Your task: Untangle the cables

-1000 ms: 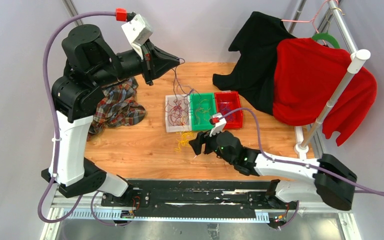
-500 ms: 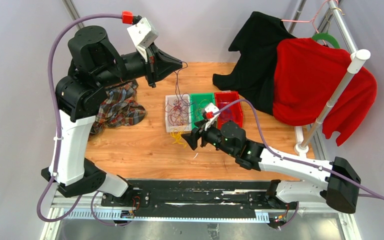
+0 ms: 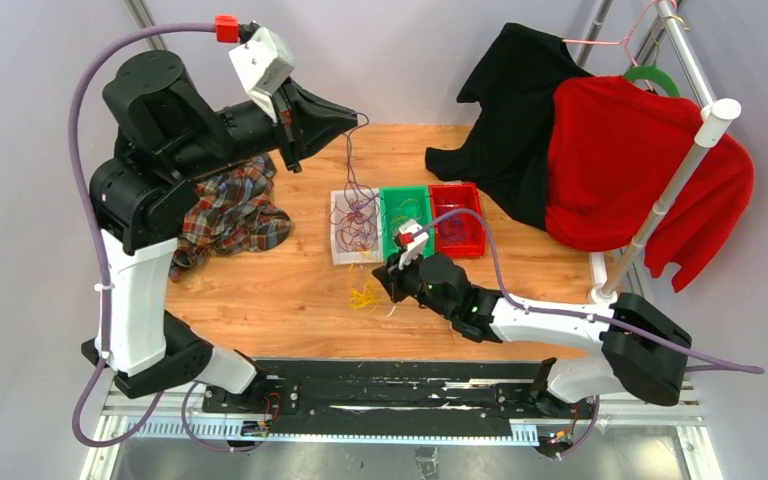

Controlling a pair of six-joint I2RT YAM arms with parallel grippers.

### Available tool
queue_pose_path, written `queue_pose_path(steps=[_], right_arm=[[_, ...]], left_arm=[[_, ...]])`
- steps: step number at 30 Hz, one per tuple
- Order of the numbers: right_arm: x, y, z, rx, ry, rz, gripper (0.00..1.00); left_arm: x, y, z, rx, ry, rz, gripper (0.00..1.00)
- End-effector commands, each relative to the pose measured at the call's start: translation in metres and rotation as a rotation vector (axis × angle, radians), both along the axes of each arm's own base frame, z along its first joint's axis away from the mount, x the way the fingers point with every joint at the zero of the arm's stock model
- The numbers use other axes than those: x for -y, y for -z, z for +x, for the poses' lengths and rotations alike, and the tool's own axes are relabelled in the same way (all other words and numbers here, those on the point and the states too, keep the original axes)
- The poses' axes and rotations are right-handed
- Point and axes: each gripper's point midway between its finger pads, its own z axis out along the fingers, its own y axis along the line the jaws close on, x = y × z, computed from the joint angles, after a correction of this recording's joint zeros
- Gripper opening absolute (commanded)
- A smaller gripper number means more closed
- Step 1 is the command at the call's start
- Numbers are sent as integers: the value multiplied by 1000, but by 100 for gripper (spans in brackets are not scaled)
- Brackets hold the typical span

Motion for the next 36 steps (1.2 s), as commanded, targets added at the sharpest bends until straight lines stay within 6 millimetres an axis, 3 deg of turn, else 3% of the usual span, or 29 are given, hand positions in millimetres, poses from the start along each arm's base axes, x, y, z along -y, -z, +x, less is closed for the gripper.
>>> queue_pose_path(steps=[1,6,10,14,15,16,17,19,21,29,32,36], right_arm=[[16,37,-3,-97,93,21,1],[32,81,-16,-217,130,-14,1],[41,93,-24,-254,136,-12,1],[54,83,-25,-249,172,-18,4],[59,79,-25,-243,183,-17,11],[63,76,-24,-236,196,-14,29],[69,73,-24,-230,210,-15,40],[86,67,-21,-205,268,-22,57],[108,60,-15,-182,360,-14,66],[221,22,-7,-114,816,78,70],[246,12,-6,-52,893,48,71],[263,7,-5,-24,953,4,72]], left_arm=[[-2,-21,-2,68,-13,-34,0],[1,-26,2,86,-20,-46,0],[11,-15,7,57,-5,-28,1],[30,19,22,-4,7,45,1],[36,28,26,-20,14,62,0],[42,39,30,-36,21,82,1],[48,47,35,-42,23,101,0],[61,62,47,-62,23,129,0],[73,74,58,-84,27,143,0],[124,124,107,-170,26,196,0],[143,152,126,-190,31,238,0],[161,182,147,-196,38,281,0]])
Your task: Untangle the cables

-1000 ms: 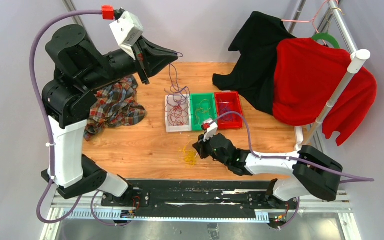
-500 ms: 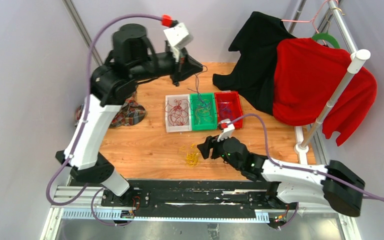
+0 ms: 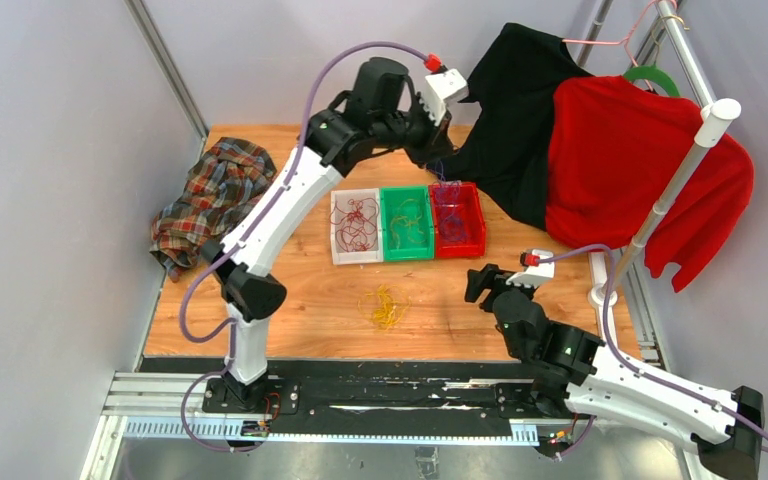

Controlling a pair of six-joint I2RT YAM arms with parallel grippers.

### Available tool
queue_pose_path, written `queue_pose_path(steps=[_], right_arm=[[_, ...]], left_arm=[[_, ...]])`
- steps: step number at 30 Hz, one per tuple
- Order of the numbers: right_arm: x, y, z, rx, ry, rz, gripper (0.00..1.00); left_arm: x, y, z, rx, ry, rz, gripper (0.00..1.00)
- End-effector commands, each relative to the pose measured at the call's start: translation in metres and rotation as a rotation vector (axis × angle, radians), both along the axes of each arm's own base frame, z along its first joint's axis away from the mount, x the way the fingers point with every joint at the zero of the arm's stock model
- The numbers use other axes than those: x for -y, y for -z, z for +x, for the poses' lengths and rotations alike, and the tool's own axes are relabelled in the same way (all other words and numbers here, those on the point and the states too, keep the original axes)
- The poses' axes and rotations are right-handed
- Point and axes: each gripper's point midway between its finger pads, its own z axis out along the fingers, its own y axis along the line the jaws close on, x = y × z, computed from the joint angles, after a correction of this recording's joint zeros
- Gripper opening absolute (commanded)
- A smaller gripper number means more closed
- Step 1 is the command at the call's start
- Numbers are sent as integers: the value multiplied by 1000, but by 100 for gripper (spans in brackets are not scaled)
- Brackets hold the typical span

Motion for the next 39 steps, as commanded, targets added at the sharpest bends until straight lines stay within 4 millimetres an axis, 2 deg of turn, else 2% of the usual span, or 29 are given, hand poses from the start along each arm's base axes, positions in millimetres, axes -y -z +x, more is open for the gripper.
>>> queue_pose_path(steps=[1,8,16,23,31,39], right_arm=[[41,-1,3,5,164,-119,72],[59,5,8,-21,251,-157,72],[65,40,18,-193,286,-164,72],[69,43,21,-205,316,-175,72],[73,46,23,-206,313,-179,71],[77,38,24,-192,314,-186,70]], left_arm=[[20,2,18,69,16,-9,1],[42,57,43,39,32,48,0],[63,129,60,0,62,106,0],[80,172,75,-4,74,130,0],[81,238,91,27,14,204,0],[75,284,100,146,6,376,0]])
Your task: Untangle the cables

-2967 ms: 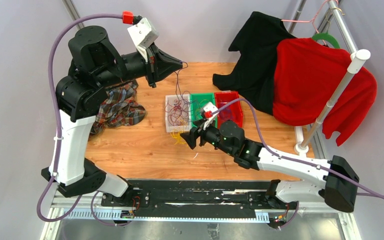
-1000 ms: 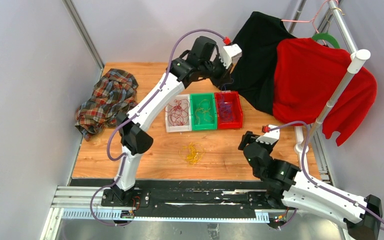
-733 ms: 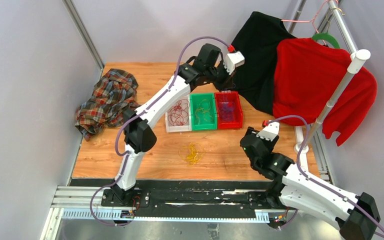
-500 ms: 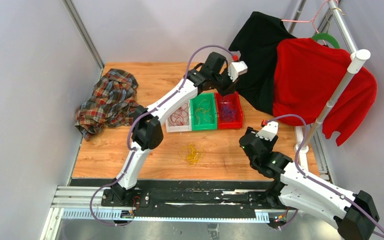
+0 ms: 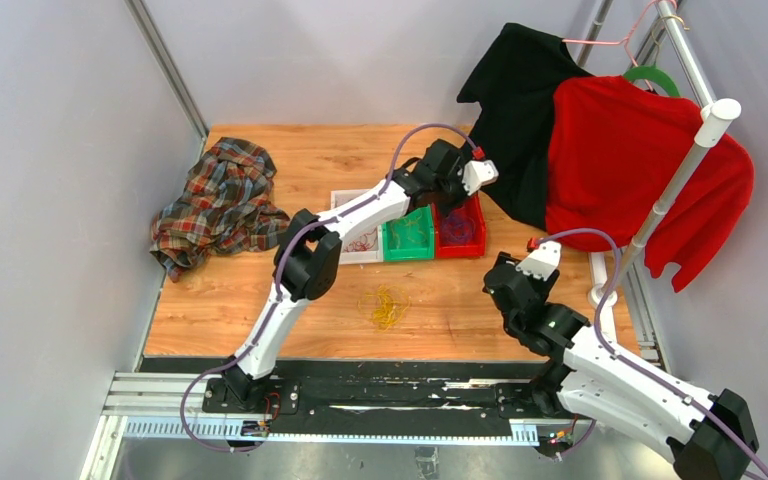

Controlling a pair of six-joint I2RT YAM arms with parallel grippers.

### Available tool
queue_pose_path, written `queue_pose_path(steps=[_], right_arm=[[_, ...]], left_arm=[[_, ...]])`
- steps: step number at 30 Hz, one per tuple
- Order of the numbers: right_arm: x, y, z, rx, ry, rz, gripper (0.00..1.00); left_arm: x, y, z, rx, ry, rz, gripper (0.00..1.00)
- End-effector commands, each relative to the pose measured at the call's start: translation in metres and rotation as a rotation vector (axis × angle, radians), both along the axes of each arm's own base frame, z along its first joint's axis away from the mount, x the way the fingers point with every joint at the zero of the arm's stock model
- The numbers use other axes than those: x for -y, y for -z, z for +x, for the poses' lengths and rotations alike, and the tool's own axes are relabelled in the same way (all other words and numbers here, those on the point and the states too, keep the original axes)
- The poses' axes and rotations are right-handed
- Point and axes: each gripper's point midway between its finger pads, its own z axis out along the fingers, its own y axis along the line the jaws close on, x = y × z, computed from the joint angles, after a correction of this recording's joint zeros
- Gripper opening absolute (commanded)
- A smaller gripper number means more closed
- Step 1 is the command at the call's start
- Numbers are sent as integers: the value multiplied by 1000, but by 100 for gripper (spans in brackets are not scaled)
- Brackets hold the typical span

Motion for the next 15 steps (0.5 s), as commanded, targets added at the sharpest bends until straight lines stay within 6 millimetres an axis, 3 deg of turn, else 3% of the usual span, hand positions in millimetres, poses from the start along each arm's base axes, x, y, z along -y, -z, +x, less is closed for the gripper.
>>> queue_pose_path(steps=[1,2,6,11,15], right_arm=[[5,-14,5,31,23,13,70],[4,-15,5,30,21,12,70],[2,-17,7,26,2,8,70],[-1,-30,9,38,-24,0,70],[-2,-38,10,45,-38,-4,70]], left_arm=[[4,7,13,134,12,77,0],[3,3,12,137,18,87,3],[-6,-29,11,172,26,114,45],[-24,-77,-7,176,27,114,68],[-50,-124,-35,157,35,120,83]])
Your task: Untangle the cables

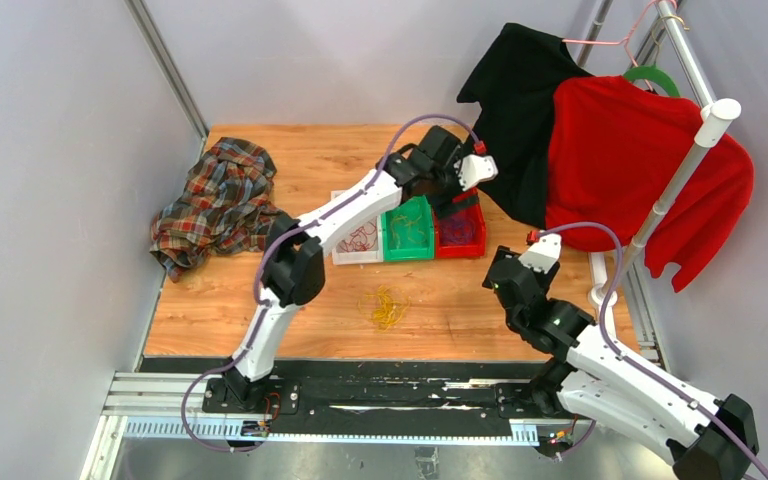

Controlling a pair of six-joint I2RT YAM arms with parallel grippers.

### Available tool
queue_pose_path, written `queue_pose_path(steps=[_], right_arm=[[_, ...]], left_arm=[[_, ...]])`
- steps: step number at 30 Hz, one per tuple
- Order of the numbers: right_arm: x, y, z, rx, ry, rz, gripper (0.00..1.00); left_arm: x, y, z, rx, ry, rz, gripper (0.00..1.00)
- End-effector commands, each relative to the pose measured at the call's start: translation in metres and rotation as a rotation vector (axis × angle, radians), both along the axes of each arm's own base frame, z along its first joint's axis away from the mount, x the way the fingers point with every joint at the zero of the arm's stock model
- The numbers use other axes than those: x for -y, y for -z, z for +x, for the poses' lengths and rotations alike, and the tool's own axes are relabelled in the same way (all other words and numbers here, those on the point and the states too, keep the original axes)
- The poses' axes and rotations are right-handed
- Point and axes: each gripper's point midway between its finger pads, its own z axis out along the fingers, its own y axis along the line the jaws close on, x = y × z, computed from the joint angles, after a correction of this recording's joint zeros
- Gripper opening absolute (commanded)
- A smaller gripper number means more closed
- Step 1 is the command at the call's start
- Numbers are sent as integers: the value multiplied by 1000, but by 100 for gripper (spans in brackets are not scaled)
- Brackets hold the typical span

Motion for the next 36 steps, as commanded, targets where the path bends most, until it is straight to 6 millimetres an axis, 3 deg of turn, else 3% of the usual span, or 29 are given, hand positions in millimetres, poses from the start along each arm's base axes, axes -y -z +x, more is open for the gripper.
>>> queue_pose_path(steps=[1,5,6,11,15,20,23,28,36], right_arm=[[0,-21,5,26,-11,-4,71],[-11,-25,8,9,-64,0,76],[-16,-26,9,5,-88,6,77],[-34,-18,13,-8,-165,30,79],[-48,-11,14,-21,-238,44,79],[-61,-12,14,-22,-309,57,79],[-68,-14,13,-15,-348,75,77],[-78,-10,12,-28,-394,92,73],[-91,-8,13,-30,-440,118,66]], left_arm=[[-34,-96,-37,31,10,-21,84],[-83,-105,-85,-57,22,-1,88],[-98,-89,-103,-107,42,24,91],[-148,-55,-185,-230,203,73,93],[-167,-11,-220,-352,274,133,93],[-174,32,-217,-429,294,226,89],[-178,54,-202,-440,253,248,86],[-189,73,-176,-415,193,236,85],[-183,101,-173,-407,171,194,84]])
